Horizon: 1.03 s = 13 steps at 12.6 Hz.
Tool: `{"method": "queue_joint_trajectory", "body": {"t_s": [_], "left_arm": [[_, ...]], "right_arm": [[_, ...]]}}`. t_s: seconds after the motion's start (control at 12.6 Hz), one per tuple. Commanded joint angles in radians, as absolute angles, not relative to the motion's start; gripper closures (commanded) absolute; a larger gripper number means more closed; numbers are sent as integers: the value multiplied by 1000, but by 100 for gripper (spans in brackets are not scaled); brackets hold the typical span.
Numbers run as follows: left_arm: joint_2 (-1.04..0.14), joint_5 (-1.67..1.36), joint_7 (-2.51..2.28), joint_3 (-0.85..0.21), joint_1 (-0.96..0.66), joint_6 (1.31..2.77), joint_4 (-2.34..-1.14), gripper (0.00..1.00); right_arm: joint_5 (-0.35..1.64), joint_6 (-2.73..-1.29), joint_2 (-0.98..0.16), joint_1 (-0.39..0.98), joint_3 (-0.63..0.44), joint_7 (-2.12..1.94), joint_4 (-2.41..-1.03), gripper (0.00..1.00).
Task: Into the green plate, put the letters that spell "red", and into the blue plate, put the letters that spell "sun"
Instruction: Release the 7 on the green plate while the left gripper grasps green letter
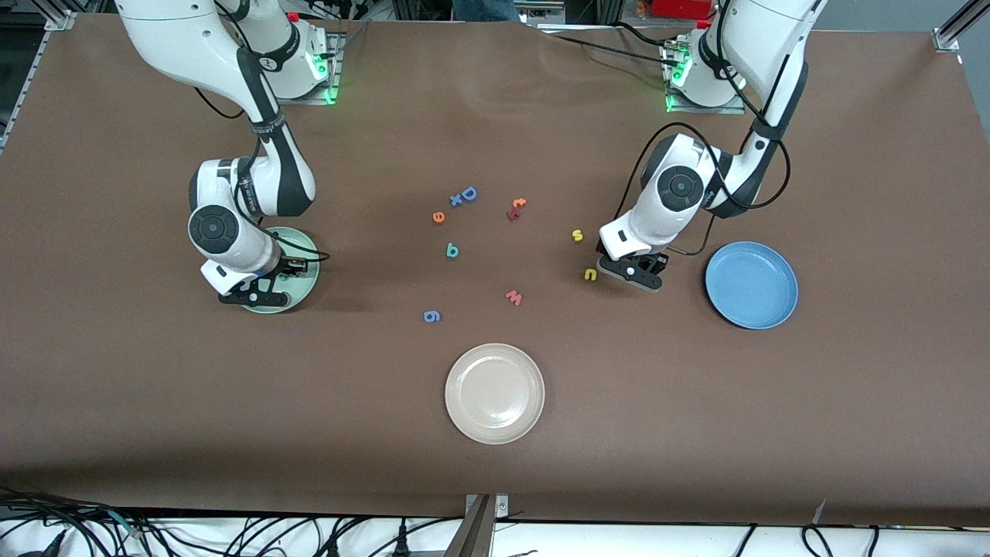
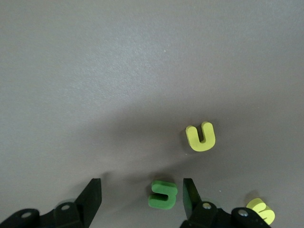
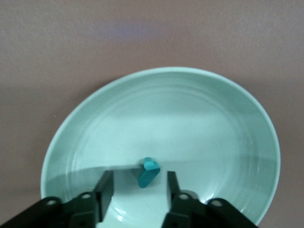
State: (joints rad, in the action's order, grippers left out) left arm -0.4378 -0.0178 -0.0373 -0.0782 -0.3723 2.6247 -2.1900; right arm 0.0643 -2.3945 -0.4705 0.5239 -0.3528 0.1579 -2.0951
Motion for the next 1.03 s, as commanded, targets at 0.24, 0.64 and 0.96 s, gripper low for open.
{"method": "queue_joint_trajectory", "body": {"t_s": [0.24,0.64,0.96], "left_arm": [[-488,-31,-32,-66,-417,2625,-2186,25],[-492,-29,-31,-66,-419,2625,-2191,36],[-505,-29,-29,-64,-419,2628,-2186,57]], "right_arm": [[97,-2171,-385,529,-259,246,-1978,1],[98,-2166,-387,532,-160,272,-1941,1],[104,-2171,-425,557,-71,426,-1847,1]]}}
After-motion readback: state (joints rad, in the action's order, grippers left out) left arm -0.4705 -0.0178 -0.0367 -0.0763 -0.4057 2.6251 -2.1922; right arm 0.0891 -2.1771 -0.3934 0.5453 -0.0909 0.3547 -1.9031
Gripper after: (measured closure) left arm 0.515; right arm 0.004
